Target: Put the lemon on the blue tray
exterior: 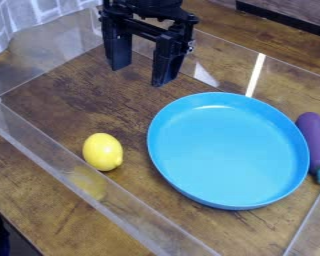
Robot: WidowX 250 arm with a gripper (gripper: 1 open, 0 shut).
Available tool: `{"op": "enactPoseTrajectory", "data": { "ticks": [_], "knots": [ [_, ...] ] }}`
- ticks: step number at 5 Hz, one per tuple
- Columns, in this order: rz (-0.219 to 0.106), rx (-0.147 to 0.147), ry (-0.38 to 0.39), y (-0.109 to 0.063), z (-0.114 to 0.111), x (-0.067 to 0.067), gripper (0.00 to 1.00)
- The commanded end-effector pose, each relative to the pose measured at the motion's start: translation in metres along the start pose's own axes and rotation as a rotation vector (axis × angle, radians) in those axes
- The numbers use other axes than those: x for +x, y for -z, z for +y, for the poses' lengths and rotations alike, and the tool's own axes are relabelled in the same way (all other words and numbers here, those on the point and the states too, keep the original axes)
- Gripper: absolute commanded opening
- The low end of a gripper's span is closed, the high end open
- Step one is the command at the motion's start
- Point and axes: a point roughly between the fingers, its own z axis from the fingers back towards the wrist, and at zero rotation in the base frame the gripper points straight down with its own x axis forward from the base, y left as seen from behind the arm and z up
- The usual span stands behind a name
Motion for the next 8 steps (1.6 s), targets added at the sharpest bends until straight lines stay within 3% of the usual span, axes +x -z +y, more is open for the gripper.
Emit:
{"op": "enactPoseTrajectory", "data": {
  "ticks": [1, 8],
  "knots": [
    [0.011, 0.000, 0.016, 0.007, 0.000, 0.000, 1.00],
    [0.073, 0.011, 0.162, 0.056, 0.011, 0.003, 1.00]
  ]
}}
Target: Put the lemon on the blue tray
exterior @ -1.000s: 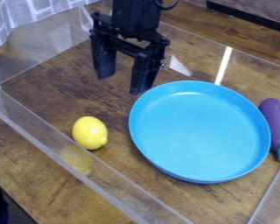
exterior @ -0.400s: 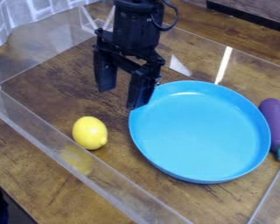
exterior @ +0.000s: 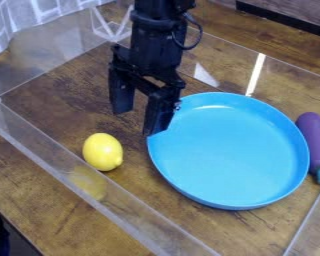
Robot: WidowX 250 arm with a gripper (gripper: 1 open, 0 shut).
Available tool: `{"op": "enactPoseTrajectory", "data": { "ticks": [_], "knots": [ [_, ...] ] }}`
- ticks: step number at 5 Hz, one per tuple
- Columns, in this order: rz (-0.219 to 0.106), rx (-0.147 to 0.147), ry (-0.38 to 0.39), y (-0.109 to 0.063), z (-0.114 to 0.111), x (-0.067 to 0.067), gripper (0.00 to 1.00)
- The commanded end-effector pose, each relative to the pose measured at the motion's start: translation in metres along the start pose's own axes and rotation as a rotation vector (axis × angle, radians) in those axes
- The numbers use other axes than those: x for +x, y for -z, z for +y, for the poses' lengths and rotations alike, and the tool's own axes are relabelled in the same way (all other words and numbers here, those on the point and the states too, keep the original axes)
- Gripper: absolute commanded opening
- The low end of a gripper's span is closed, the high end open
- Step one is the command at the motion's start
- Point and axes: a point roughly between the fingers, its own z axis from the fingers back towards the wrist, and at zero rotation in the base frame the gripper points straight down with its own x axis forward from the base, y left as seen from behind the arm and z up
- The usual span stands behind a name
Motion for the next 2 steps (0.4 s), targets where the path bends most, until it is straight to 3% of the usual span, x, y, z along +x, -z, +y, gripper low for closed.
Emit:
{"op": "enactPoseTrajectory", "data": {
  "ticks": [1, 2],
  "knots": [
    [-0.023, 0.006, -0.012, -0.0019, 0.0104, 0.0008, 1.00],
    [-0.020, 0.009, -0.001, 0.0056, 0.0133, 0.0011, 1.00]
  ]
}}
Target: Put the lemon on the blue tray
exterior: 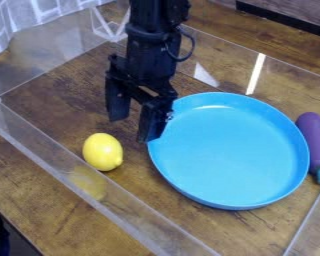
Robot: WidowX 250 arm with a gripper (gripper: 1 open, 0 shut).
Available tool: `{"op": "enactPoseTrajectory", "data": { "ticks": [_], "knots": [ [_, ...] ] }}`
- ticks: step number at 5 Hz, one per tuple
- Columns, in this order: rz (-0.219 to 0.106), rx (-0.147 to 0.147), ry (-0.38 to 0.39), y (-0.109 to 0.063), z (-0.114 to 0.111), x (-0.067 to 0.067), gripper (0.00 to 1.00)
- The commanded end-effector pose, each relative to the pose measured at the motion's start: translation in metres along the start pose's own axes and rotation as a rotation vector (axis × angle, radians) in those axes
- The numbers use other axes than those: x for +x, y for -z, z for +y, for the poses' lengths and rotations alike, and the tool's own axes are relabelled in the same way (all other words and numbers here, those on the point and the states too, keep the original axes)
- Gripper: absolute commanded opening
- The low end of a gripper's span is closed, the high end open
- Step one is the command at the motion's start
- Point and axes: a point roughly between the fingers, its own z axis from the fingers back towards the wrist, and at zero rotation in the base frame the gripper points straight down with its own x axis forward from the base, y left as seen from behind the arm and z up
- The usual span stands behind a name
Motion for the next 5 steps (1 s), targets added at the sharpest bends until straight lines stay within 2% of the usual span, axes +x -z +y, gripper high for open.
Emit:
{"op": "enactPoseTrajectory", "data": {
  "ticks": [1, 5],
  "knots": [
    [-0.026, 0.011, -0.010, 0.000, 0.011, 0.000, 1.00],
    [-0.011, 0.033, -0.003, 0.030, 0.026, -0.002, 1.00]
  ]
}}
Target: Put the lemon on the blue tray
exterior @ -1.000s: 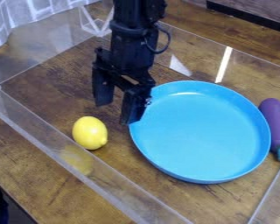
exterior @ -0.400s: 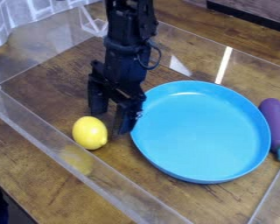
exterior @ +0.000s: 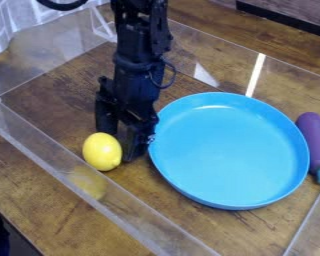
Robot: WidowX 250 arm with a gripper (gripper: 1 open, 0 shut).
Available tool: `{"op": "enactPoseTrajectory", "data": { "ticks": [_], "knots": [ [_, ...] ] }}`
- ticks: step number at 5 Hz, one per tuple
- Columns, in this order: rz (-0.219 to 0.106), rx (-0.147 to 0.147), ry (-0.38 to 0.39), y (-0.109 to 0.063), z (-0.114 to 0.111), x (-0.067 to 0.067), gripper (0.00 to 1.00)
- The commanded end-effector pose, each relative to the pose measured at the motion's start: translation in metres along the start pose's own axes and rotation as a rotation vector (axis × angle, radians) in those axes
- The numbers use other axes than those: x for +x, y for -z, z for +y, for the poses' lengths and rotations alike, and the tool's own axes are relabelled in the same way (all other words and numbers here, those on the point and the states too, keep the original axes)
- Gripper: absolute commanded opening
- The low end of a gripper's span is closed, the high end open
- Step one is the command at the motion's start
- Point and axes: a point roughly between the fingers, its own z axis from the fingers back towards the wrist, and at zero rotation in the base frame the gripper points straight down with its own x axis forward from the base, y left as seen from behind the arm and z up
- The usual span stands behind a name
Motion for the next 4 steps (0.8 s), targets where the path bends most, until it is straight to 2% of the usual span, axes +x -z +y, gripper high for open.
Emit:
{"op": "enactPoseTrajectory", "data": {
  "ticks": [1, 2, 3, 4],
  "knots": [
    [-0.024, 0.012, -0.019, -0.006, 0.010, -0.002, 1.00],
    [-0.023, 0.016, -0.019, -0.005, 0.014, -0.004, 1.00],
    [-0.023, 0.020, -0.019, -0.004, 0.017, -0.006, 0.00],
    [-0.028, 0.017, -0.016, -0.004, 0.020, -0.008, 0.00]
  ]
}}
